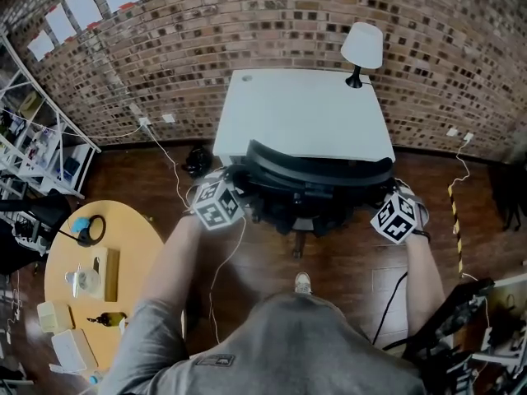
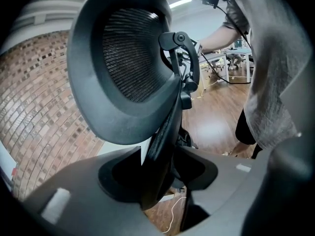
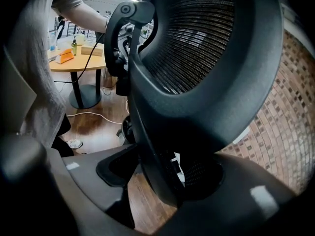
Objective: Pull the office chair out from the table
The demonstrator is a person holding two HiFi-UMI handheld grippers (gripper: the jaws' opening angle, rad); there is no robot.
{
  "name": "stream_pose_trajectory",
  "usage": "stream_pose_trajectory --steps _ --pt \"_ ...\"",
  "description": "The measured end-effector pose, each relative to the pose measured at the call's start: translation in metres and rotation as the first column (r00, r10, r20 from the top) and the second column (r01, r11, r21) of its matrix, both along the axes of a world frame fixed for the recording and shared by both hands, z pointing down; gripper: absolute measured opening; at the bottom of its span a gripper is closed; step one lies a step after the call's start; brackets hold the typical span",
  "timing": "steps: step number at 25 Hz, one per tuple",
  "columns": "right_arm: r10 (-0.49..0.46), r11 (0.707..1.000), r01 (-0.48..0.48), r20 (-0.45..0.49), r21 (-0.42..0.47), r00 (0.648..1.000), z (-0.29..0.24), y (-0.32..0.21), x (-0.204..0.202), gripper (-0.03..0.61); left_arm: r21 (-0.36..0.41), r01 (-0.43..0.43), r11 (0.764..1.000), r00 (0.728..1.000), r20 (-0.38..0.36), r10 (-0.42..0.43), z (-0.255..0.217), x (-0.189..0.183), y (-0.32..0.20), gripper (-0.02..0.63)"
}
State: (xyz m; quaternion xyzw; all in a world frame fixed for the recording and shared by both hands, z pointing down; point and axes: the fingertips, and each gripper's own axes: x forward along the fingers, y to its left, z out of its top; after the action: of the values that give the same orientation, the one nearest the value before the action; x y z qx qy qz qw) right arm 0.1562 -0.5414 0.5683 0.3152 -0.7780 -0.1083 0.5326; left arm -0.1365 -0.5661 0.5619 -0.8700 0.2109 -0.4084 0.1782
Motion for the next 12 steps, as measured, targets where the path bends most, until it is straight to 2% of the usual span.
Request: stream_pose_trajectory --steps 12 --pt "0.008 1.000 -0.008 0.001 0.010 1.000 0.000 0.060 -0.020 0.279 -0.015 -0.010 1.000 1.000 0.001 0.010 0.000 -0.020 0.057 0.209"
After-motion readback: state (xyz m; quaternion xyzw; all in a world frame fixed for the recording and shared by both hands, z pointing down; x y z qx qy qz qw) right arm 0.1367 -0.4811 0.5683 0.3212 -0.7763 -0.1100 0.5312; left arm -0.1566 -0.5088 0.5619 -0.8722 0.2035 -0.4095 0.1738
